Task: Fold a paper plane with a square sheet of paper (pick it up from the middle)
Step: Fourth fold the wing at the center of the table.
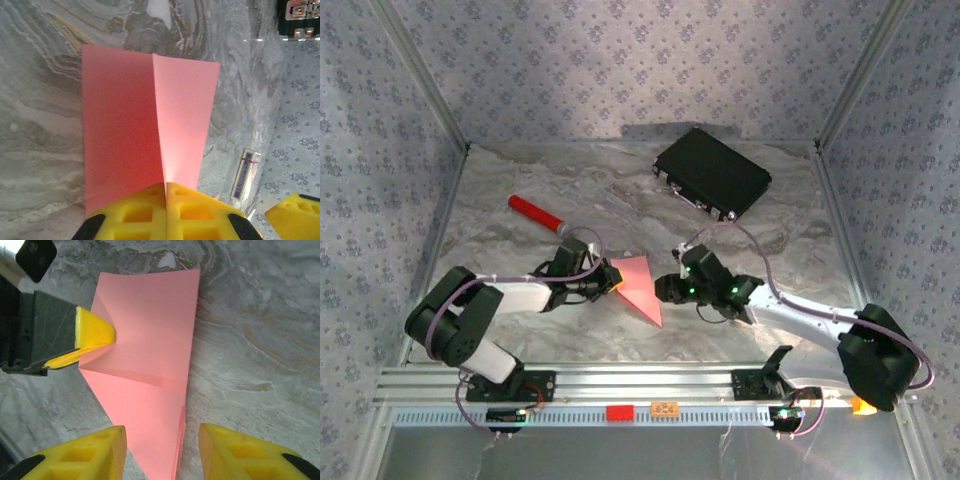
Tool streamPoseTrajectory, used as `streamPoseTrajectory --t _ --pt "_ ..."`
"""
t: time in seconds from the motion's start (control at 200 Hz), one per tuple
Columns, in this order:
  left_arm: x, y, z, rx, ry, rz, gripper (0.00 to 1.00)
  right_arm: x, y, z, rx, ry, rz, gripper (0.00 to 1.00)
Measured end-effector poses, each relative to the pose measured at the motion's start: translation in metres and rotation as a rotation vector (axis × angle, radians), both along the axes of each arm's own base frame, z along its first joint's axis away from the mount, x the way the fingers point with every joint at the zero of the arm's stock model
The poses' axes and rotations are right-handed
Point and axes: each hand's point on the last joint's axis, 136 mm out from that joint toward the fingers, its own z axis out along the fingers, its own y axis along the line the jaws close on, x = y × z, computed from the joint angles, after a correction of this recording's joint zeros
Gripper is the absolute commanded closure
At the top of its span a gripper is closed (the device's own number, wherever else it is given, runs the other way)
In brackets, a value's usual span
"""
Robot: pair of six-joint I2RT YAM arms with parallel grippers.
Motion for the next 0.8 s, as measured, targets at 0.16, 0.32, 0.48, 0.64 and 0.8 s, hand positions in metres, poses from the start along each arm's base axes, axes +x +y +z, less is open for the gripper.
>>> streamPoseTrajectory --t 0.16,0.32,0.48,0.64,0.8 --pt "-0.001 -0.004 0.006 -0.004 -0.021 0.0 0.97 -0.022 0.027 0.002 -0.103 -0.189 0.148 0.57" --pt "-0.003 -0.006 0.006 0.002 -0.026 -0.004 0.93 -0.04 0.049 -0.01 -0.253 -0.382 0.296 0.58" --pt "-0.003 -0.006 0.005 0.004 -0.027 -0.003 0.87 -0.042 0.05 -0.032 -0.426 -0.495 0.363 0.58" --pt "-0.002 -0.007 0.006 0.004 -0.031 -0.006 0.86 -0.036 0.046 -0.047 -0.53 -0.535 0.361 0.59" --pt "0.001 -0.009 0.01 -0.002 -0.039 -0.006 0.86 -0.03 0.044 -0.057 -0.584 -0.555 0.358 0.63"
